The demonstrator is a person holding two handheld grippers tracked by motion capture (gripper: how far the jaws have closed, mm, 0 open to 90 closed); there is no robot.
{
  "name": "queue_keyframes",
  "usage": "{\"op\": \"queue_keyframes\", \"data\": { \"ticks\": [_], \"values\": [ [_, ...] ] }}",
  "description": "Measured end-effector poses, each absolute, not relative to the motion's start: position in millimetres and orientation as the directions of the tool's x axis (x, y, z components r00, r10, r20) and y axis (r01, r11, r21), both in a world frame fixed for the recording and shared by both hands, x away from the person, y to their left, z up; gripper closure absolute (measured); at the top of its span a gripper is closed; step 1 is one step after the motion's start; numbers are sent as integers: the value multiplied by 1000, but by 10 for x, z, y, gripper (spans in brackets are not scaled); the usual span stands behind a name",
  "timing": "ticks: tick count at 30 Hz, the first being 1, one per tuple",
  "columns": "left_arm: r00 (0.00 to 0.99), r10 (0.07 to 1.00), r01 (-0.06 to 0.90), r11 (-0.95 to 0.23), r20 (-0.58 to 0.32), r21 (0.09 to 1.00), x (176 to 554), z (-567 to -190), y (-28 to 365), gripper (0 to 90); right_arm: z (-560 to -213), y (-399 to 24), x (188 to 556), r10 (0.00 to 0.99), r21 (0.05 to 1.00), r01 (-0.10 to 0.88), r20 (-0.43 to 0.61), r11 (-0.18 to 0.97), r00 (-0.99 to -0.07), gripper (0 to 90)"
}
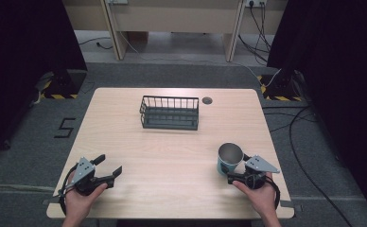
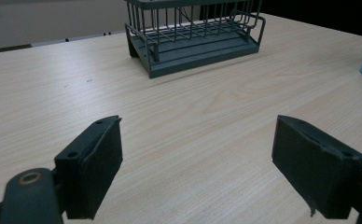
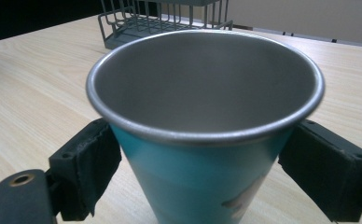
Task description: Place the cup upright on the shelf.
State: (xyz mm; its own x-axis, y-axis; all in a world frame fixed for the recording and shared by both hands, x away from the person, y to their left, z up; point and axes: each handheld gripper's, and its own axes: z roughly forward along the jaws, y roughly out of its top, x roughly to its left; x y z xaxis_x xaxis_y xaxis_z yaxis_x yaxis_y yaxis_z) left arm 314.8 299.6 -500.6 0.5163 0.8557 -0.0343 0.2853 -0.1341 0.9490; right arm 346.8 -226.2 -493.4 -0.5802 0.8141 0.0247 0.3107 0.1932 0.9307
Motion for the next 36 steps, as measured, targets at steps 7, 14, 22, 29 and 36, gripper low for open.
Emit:
{"op": "queue_keyframes", "data": {
  "ticks": [7, 14, 22, 29, 36],
  "values": [
    [518, 855, 284, -135, -34, 949, 3146, -5005, 2996, 158, -4977, -2201, 3557, 809, 928, 314, 21, 203, -587, 138],
    [518, 854, 284, -134, -35, 949, 3145, -5005, 3000, 158, -4985, -2176, 3569, 808, 933, 288, -4, 214, -588, 165],
    [519, 854, 285, -134, -35, 949, 3144, -5004, 2999, 158, -4924, -2186, 3575, 811, 940, 286, 17, 186, -585, 167],
    [518, 855, 286, -133, -36, 949, 3143, -5005, 3001, 158, -4806, -2154, 3615, 814, 948, 263, 7, 179, -581, 167],
    [518, 855, 285, -133, -36, 949, 3143, -5005, 3002, 158, -4730, -2131, 3657, 816, 952, 248, -2, 178, -579, 167]
  ]
}}
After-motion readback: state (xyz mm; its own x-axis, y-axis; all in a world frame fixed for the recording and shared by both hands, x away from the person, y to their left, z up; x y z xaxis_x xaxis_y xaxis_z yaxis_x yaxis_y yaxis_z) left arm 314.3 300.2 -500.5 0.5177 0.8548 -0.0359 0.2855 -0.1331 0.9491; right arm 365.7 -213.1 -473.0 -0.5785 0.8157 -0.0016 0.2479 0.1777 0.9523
